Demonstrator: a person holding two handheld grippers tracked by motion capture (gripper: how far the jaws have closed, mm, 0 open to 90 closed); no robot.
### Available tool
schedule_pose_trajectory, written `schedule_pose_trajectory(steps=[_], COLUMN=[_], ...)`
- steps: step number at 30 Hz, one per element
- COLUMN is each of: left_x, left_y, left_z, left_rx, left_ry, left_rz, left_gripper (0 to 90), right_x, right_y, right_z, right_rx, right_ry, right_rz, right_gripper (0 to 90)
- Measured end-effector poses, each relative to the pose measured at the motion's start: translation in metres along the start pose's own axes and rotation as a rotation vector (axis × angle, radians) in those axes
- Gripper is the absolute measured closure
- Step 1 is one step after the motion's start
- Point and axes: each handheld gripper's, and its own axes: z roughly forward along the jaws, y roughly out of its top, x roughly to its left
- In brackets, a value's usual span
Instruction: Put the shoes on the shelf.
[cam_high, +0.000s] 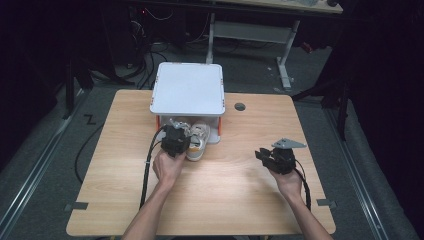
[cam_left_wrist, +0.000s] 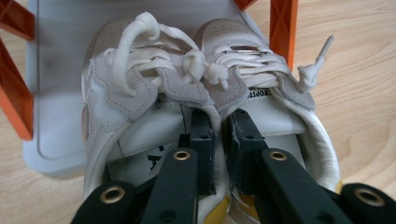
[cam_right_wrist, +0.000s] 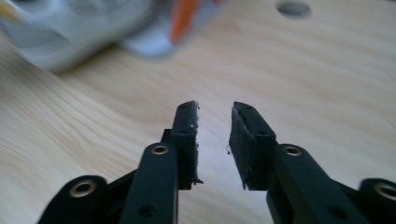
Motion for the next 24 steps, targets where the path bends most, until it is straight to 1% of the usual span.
schedule_pose_trajectory(steps=[1,2,4,5,8,9,11,12,14,17,18,21,24], left_x=[0.000,0.000,-0.001,-0.002,0.001,0.002,0.004,0.005,0.007,0.009,0.009,0.011,0.010], left_y=[0.001,0.003,0.006,0.007,0.009,0.009,0.009,0.009,0.009,0.010,0.010,0.010,0.009], left_z=[0.002,0.004,0.008,0.010,0.015,0.017,0.020,0.022,0.023,0.025,0.026,0.027,0.027], left_rx=[-0.006,-0.010,-0.008,-0.005,-0.008,-0.010,-0.010,-0.007,-0.017,-0.032,-0.033,-0.039,-0.043], left_ry=[0.001,0.001,0.011,0.015,0.014,0.016,0.028,0.034,0.036,0.050,0.049,0.054,0.061], left_rz=[-0.001,0.001,0.014,0.021,-0.003,-0.011,-0.021,-0.023,-0.036,-0.038,-0.042,-0.035,-0.023], left_gripper=[81.6,81.6,81.6,81.5,81.5,81.5,81.5,81.5,81.3,81.2,81.1,80.5,79.5], right_x=[0.003,0.006,0.014,0.017,0.025,0.028,0.037,0.040,0.047,0.055,0.056,0.060,0.064], right_y=[0.009,0.017,0.034,0.042,0.067,0.075,0.094,0.099,0.114,0.134,0.139,0.152,0.162], right_z=[-0.001,-0.002,-0.001,0.000,0.004,0.005,0.009,0.010,0.015,0.026,0.030,0.042,0.055], right_rx=[-0.020,-0.033,-0.051,-0.060,-0.091,-0.102,-0.123,-0.134,-0.146,-0.145,-0.148,-0.144,-0.112], right_ry=[0.030,0.044,0.059,0.071,0.101,0.106,0.101,0.098,0.087,0.080,0.078,0.059,0.042], right_rz=[0.002,-0.005,-0.034,-0.039,-0.052,-0.068,-0.117,-0.134,-0.164,-0.161,-0.159,-0.148,-0.144], right_gripper=[74.8,75.9,77.8,79.0,81.3,81.9,84.1,84.8,86.8,88.1,88.2,88.2,88.2])
